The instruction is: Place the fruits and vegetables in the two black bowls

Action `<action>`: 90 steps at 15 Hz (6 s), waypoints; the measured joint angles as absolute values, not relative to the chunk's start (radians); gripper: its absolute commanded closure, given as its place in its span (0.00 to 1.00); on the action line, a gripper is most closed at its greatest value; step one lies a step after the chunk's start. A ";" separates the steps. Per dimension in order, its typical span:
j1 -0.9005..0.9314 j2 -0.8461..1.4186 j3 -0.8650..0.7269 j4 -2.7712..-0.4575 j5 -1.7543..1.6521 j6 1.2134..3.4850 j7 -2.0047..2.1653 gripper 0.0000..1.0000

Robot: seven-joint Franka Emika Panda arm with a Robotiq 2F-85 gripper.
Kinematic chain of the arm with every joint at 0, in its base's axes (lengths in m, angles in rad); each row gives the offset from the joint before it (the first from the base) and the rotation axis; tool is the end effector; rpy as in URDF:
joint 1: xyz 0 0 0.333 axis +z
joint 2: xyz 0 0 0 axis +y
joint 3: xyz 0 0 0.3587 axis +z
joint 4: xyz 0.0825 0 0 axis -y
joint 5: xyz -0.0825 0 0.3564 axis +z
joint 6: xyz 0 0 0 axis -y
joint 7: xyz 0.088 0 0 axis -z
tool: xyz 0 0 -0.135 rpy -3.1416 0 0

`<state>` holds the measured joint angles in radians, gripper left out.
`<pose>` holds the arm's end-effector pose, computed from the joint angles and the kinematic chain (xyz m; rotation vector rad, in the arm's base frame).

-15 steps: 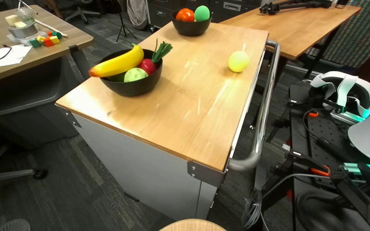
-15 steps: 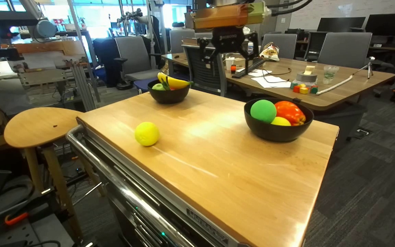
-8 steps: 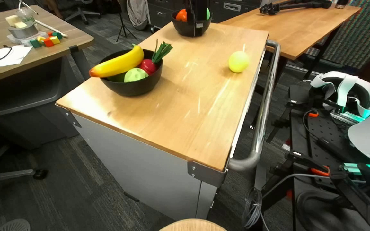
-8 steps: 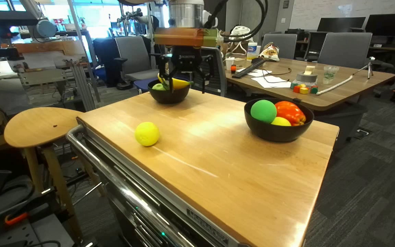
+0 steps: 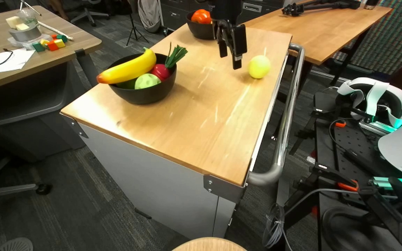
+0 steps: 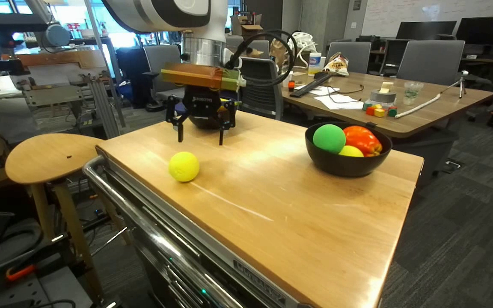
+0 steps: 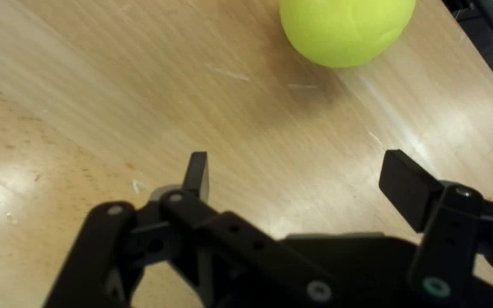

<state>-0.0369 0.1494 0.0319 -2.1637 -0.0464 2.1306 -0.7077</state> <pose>0.5154 -0.0060 0.3466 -2.8909 -1.1063 0.2826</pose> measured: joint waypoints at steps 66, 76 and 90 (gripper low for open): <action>-0.230 0.490 -0.085 -1.722 0.695 2.743 -1.367 0.80; -0.311 0.528 -0.055 -1.656 0.350 2.614 -1.141 0.80; -0.272 0.455 -0.016 -1.666 0.125 2.463 -1.009 0.00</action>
